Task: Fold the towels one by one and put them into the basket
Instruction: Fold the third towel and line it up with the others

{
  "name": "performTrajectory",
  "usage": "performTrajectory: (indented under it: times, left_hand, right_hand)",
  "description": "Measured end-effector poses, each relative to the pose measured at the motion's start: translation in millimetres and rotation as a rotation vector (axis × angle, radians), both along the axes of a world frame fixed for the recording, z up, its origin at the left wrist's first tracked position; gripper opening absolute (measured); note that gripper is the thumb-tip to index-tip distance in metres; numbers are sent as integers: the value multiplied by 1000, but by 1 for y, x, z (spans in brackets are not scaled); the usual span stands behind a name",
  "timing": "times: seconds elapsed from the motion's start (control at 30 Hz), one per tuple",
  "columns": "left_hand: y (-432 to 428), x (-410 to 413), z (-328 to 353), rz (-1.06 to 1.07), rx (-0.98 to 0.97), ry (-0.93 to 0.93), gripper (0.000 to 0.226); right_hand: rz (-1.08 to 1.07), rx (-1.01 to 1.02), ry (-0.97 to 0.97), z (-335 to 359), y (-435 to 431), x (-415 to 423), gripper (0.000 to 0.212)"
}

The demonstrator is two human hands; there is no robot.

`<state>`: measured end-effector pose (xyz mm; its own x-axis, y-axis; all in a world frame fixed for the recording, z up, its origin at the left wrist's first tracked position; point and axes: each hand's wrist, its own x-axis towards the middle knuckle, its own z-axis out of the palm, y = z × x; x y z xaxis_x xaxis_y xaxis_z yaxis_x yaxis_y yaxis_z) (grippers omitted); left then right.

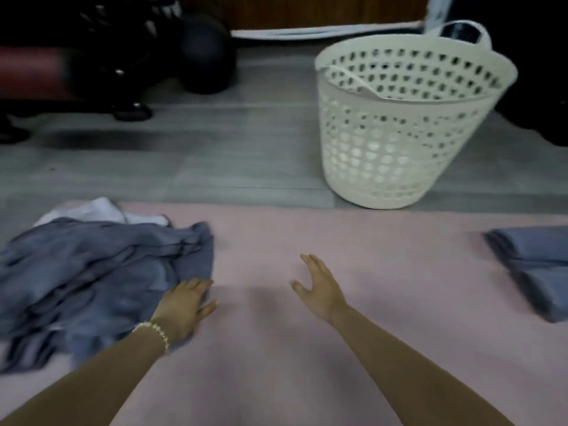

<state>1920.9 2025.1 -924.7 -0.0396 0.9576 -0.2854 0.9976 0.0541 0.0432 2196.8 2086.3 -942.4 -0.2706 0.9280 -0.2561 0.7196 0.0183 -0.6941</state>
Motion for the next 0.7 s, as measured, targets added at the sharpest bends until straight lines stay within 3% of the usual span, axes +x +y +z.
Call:
performTrajectory:
  times: [0.17, 0.3, 0.4, 0.47, 0.57, 0.7]
  left_hand:
    - [-50, -72, -11, 284, 67, -91, 62]
    - [-60, -100, -43, 343, 142, -124, 108]
    - [-60, -108, -61, 385, 120, -162, 104]
    - [-64, -113, -75, 383, 142, -187, 106]
    - [-70, -125, -85, 359, 120, -213, 126]
    - [-71, -127, -84, 343, 126, -240, 115]
  right_hand:
    - [173, -98, -28, -7, -8, -95, 65]
    - [200, -203, 36, -29, -15, -153, 65]
    - [128, -392, 145, -46, -19, -189, 64]
    - [75, -463, 201, -55, -23, -210, 48]
    - [-98, -404, 225, -74, -27, -237, 24]
    - [-293, -417, 200, -88, -24, -263, 35]
